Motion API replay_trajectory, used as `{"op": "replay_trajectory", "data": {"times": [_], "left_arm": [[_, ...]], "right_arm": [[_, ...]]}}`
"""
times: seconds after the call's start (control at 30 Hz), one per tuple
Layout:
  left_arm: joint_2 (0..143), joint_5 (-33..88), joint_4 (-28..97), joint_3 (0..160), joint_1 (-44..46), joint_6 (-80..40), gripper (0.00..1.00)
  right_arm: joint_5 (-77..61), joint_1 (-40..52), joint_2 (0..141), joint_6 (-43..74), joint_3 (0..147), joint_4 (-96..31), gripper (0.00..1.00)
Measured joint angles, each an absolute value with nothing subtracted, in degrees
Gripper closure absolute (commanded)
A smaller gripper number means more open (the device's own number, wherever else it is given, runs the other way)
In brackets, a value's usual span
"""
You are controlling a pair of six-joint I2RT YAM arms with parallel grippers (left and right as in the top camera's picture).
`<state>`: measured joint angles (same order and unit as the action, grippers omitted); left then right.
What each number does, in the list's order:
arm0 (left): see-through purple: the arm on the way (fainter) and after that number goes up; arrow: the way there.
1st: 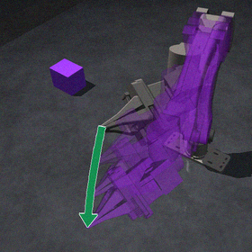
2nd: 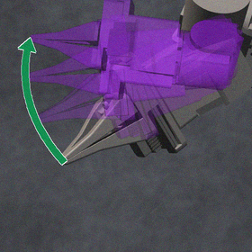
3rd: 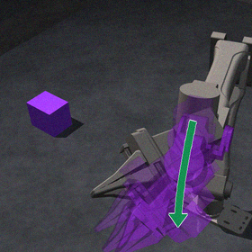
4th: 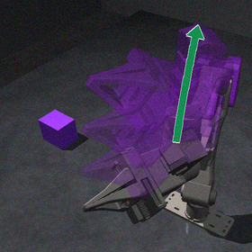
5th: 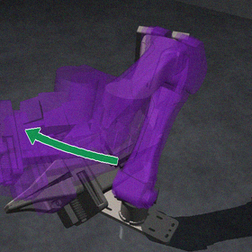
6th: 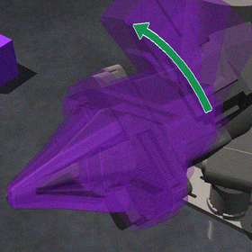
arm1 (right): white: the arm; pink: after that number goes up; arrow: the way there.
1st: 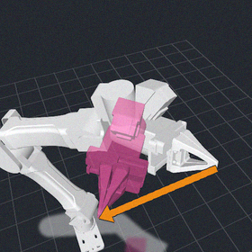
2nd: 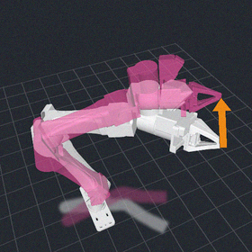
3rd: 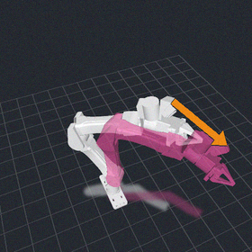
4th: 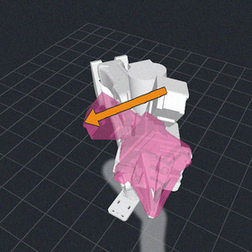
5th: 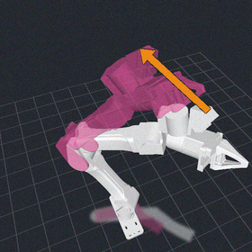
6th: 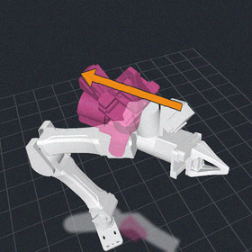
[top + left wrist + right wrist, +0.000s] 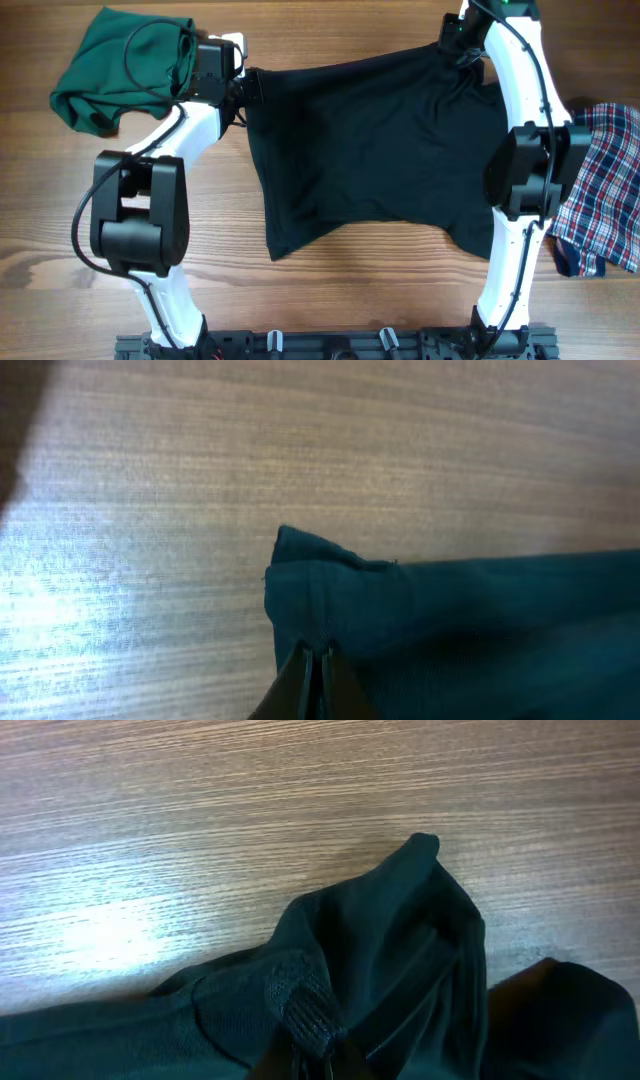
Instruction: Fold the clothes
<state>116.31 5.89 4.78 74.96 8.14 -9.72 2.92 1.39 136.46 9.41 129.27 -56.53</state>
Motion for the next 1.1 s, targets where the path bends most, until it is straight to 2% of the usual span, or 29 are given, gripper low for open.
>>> {"op": "replay_trajectory", "data": {"times": [0.3, 0.57, 0.77, 1.1], "left_arm": [[115.04, 7.4, 12.53, 74.98, 8.19, -9.72, 0.96], [111.07, 8.88, 15.73, 74.98, 8.29, -9.72, 0.96], [108.95, 9.76, 22.63, 75.05, 8.69, -9.72, 0.96], [108.95, 10.85, 27.68, 75.05, 12.56, -9.72, 0.96]], "right_arm": [[7.81, 0.95, 136.07, 11.99, 129.27, -62.17, 0.96], [7.99, -2.48, 134.82, 13.65, 129.27, -65.06, 0.96], [8.01, -2.52, 132.75, 14.31, 129.27, -70.3, 0.96], [7.51, -5.78, 132.75, 17.32, 129.27, -76.53, 0.96]]}}
